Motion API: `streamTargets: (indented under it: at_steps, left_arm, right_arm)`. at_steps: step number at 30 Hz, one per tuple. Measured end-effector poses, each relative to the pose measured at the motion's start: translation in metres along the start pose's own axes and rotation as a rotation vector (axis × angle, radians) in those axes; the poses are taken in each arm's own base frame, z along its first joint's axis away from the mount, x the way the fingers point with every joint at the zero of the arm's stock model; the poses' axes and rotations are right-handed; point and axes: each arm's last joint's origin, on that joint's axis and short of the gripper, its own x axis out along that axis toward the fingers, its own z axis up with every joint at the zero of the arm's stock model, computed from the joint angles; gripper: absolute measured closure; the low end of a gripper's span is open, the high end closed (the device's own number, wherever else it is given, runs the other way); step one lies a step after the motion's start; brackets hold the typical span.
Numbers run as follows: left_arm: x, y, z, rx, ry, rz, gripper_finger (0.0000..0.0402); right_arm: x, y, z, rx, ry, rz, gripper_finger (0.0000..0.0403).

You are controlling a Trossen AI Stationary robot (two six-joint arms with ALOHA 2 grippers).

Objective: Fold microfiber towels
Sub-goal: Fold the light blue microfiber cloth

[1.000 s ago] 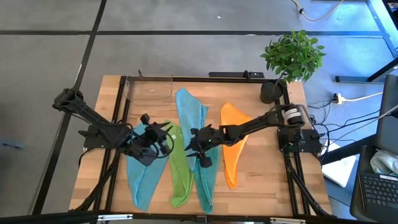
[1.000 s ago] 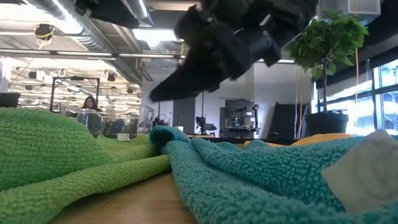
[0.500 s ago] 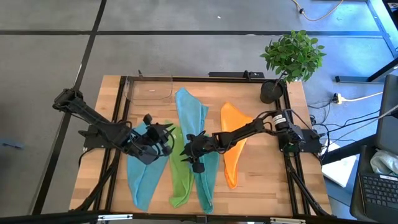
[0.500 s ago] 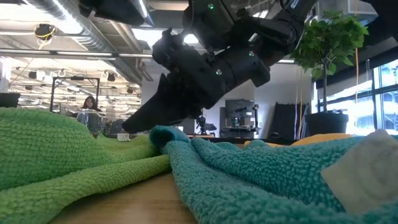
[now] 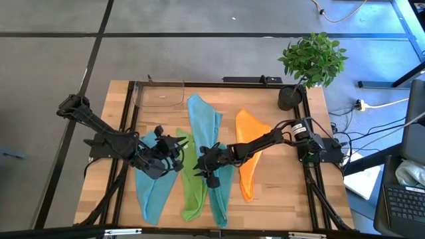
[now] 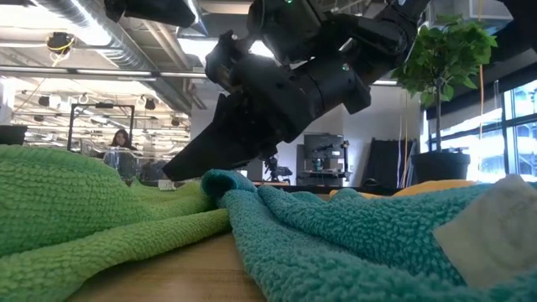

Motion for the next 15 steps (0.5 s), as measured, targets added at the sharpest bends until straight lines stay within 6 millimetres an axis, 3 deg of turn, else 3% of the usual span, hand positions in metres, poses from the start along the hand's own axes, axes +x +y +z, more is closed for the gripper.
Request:
streamTargets:
  at_steps: [9,15]
  left_arm:
    - [0.000,-0.001,-0.001,0.007,0.009,-0.010,0.0332]
    - [0.006,-0.009,-0.009,0.041,0.070,-0.060,0.0332]
  right_arm:
    - [-0.004,0.002,0.004,0.005,0.010,0.004,0.0257]
    - [-0.035,0.006,0.028,-0.021,0.069,0.010,0.0257]
